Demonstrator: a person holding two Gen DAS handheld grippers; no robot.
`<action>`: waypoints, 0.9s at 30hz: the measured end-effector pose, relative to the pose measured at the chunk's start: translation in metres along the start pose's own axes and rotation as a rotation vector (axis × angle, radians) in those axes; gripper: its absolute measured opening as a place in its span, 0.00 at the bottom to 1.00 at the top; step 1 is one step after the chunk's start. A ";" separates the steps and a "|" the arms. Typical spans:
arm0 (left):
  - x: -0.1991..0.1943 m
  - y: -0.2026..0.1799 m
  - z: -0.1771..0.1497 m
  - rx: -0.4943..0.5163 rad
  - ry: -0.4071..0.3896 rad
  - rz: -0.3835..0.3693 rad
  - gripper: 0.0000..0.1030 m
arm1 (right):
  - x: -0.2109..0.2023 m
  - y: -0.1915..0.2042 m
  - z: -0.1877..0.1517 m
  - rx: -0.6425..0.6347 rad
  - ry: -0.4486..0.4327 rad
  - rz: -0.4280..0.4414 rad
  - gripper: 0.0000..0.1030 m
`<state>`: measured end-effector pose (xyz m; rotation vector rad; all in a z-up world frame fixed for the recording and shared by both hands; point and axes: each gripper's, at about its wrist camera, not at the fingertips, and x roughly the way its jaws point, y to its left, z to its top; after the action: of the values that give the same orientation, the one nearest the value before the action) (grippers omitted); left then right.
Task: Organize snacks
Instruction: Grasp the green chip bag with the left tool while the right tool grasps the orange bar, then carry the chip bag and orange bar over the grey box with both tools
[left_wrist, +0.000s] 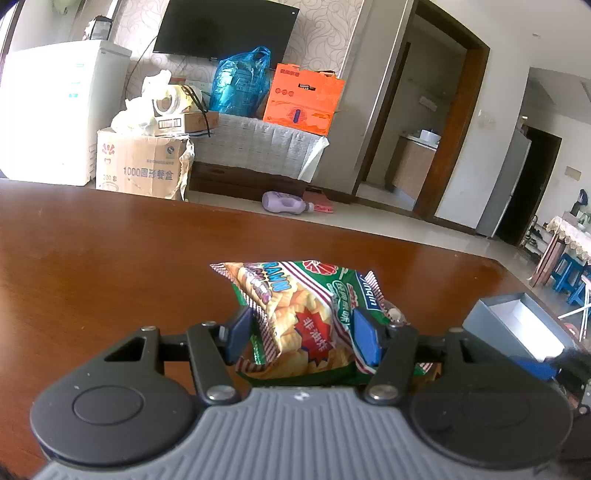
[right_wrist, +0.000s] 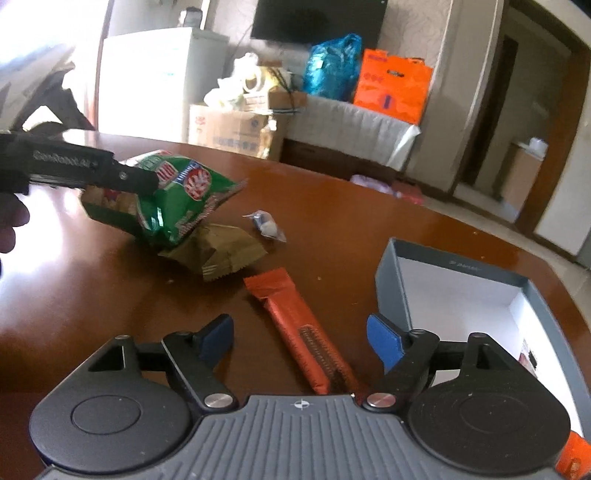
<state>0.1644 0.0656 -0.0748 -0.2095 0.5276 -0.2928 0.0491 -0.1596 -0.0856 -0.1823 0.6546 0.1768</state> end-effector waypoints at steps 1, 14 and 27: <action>0.000 0.001 0.000 0.002 0.000 -0.003 0.56 | -0.002 -0.002 0.000 0.018 -0.005 0.032 0.74; 0.001 0.003 0.002 -0.002 0.003 -0.012 0.56 | 0.002 -0.002 0.004 0.038 -0.017 -0.006 0.75; -0.002 0.000 -0.001 0.012 -0.003 -0.016 0.51 | -0.014 0.028 -0.005 -0.004 0.000 -0.002 0.22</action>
<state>0.1623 0.0657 -0.0746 -0.2029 0.5214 -0.3108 0.0292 -0.1356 -0.0841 -0.1868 0.6540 0.1766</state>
